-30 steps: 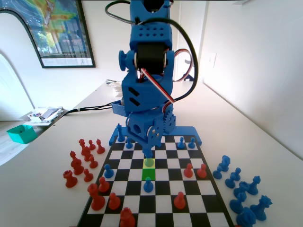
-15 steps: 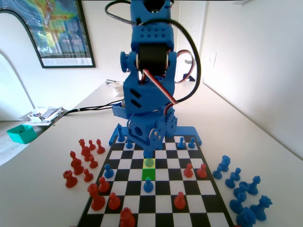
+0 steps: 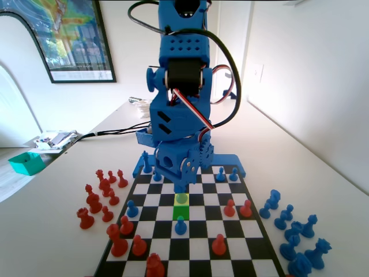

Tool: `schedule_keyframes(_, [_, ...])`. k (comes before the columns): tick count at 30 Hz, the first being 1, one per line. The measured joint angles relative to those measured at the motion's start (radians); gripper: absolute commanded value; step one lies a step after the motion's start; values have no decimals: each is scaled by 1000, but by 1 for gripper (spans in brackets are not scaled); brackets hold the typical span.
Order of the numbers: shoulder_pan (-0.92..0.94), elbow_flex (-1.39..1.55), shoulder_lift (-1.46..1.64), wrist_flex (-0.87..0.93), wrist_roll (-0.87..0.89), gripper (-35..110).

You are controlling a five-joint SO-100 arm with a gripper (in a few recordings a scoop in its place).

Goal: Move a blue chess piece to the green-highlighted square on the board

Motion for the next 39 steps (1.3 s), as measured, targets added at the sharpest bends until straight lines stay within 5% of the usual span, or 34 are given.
schedule_keyframes(39, [18, 51, -66, -138, -14, 9])
